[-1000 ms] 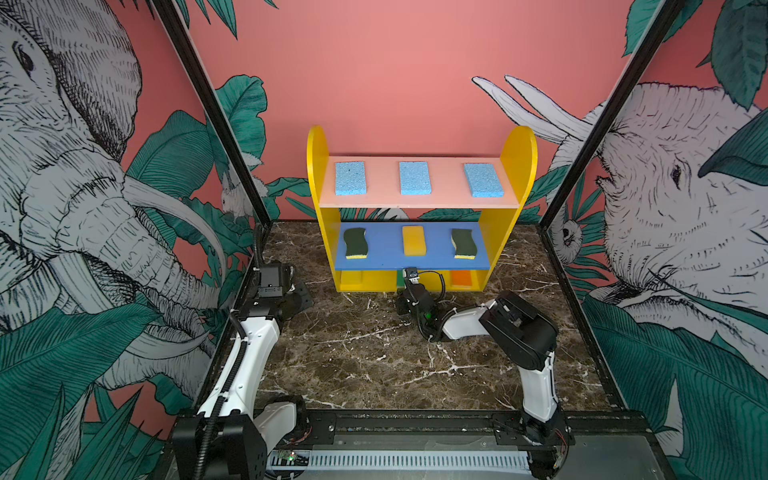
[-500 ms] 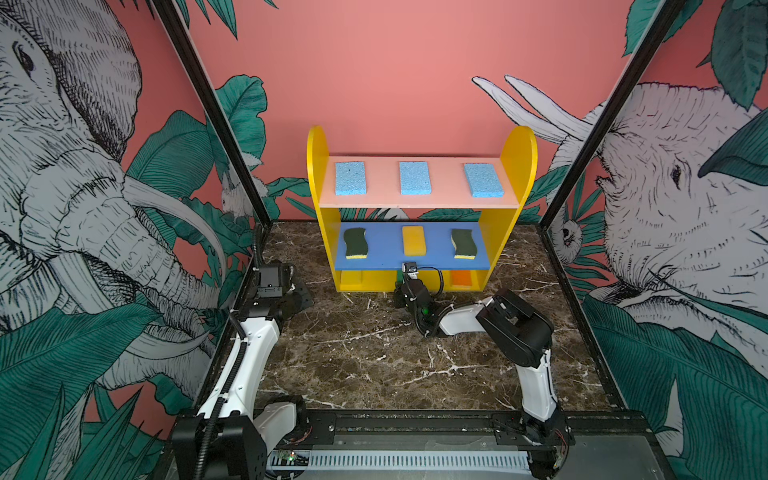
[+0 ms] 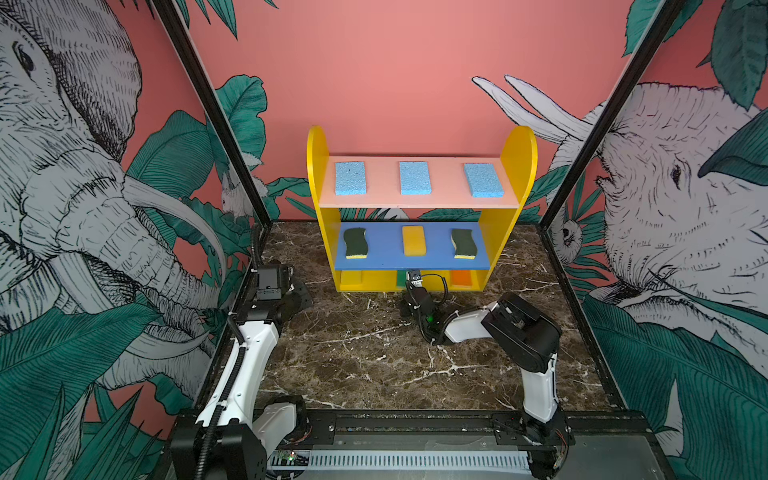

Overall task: Place and organize the cleaning sponges onto the shelf
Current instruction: 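Push the green sponge into the bottom shelf compartment with the right gripper, then open the right gripper and release the green sponge on the bottom shelf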

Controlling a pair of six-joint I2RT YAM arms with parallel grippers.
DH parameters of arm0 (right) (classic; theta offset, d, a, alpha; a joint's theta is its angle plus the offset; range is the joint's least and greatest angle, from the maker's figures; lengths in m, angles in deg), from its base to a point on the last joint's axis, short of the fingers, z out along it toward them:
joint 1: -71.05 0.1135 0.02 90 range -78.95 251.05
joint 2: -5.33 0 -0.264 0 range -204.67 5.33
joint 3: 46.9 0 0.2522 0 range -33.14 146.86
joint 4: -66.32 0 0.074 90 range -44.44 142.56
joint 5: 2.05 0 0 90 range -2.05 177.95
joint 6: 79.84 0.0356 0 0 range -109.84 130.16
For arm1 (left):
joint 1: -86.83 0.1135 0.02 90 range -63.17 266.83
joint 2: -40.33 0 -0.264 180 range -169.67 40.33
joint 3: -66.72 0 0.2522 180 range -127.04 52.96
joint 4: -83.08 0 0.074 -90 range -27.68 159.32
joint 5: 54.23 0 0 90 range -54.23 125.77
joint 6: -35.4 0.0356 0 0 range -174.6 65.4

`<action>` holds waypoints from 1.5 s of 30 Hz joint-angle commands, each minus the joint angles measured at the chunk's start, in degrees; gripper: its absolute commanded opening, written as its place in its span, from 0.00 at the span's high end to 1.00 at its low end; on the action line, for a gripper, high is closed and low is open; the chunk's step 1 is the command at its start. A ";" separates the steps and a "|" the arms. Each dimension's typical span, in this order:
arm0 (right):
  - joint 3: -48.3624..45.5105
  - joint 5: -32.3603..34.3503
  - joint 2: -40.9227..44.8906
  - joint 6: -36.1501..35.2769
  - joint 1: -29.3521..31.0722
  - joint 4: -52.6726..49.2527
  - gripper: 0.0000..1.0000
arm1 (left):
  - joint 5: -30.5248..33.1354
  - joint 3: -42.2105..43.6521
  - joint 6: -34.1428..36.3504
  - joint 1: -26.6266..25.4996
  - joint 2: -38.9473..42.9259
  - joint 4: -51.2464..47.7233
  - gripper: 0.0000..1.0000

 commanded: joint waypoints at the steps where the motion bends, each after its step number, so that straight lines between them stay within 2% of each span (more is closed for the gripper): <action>1: 0.61 1.32 -0.10 0.87 0.27 0.72 0.69 | -0.38 0.79 -0.18 0.23 1.08 -0.42 0.71; 12: 6.32 2.68 -6.07 3.54 -0.08 -1.46 0.66 | 0.91 1.03 0.62 0.24 1.06 -0.78 0.71; 18: 5.80 3.51 -6.89 5.04 -0.52 -0.51 0.66 | 0.98 1.07 0.64 0.25 0.69 -0.47 0.71; 35: 7.04 4.49 -7.65 1.93 -1.14 1.57 0.64 | 0.78 2.75 0.35 0.21 0.29 0.05 0.71; 45: 7.02 4.94 -7.23 1.38 -1.47 0.17 0.57 | 0.01 3.73 -0.09 0.28 -0.42 0.94 0.71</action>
